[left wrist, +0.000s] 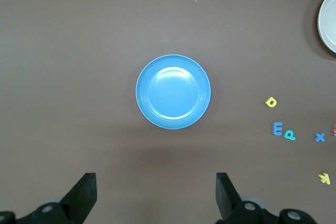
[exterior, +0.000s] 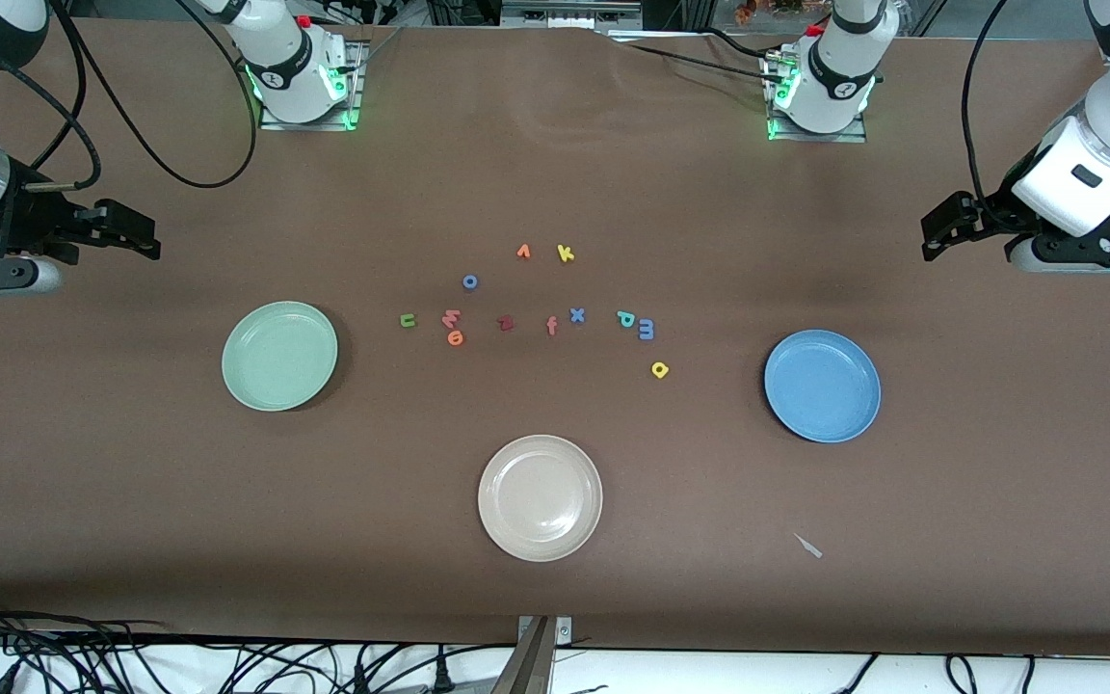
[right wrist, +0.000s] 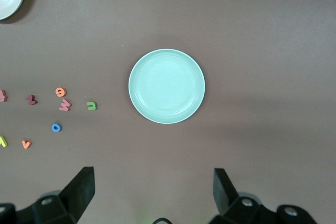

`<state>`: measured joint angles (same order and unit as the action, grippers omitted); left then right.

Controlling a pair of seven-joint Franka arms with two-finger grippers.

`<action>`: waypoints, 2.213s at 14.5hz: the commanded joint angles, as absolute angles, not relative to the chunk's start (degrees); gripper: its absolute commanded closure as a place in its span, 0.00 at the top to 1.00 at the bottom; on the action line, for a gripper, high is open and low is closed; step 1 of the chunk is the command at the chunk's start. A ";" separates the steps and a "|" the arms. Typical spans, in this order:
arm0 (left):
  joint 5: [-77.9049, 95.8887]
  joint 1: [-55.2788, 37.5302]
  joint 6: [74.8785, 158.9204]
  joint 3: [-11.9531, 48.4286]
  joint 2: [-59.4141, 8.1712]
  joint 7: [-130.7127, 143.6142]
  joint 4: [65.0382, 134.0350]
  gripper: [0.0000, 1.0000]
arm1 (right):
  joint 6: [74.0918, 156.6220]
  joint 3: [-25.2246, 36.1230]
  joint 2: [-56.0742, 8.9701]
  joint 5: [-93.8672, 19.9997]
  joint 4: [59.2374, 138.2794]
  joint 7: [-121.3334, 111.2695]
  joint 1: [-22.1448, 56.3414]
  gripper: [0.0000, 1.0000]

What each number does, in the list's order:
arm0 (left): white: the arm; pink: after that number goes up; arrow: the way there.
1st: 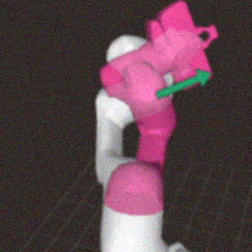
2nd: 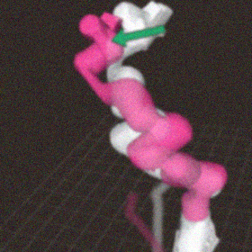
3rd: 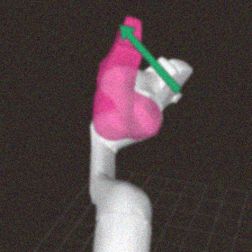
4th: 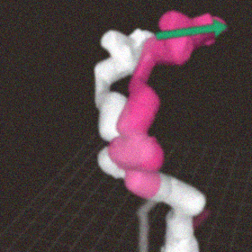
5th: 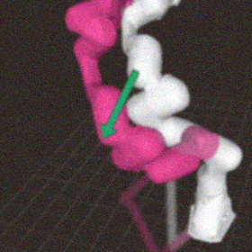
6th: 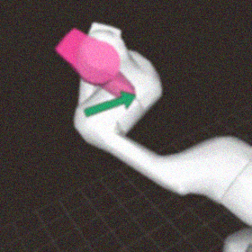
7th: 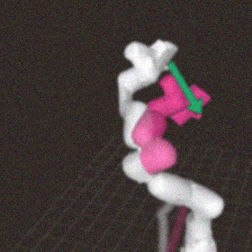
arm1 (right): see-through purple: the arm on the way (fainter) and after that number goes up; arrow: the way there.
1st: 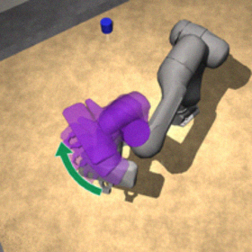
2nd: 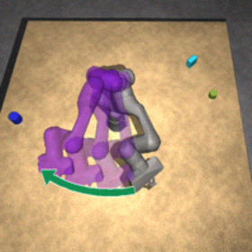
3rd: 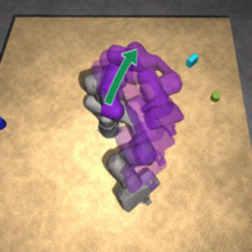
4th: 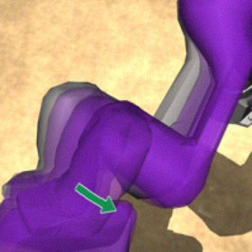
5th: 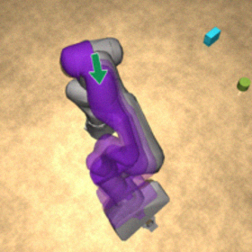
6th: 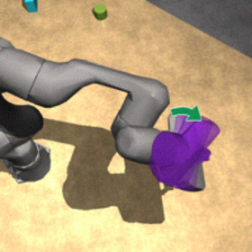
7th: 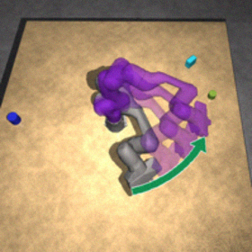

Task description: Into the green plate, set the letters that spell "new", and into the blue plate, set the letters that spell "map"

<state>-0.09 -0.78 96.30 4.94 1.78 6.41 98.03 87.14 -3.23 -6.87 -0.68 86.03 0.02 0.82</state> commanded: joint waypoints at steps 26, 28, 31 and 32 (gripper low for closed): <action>-1.49 -1.05 95.54 5.10 1.58 5.80 97.21 1.00 | 88.07 -3.78 -8.17 2.37 84.99 1.05 1.58 1.00; -1.49 -1.05 95.54 5.10 1.58 5.80 97.21 1.00 | 88.07 -3.87 -8.17 2.37 84.99 1.05 1.58 1.00; -1.49 -1.05 95.54 5.10 1.58 5.80 97.21 1.00 | 88.07 -3.87 -8.09 2.29 84.90 1.05 1.58 1.00; -1.49 -1.05 95.54 5.10 1.58 5.80 97.21 1.00 | 88.07 -3.87 -8.09 2.29 84.99 1.05 1.67 1.00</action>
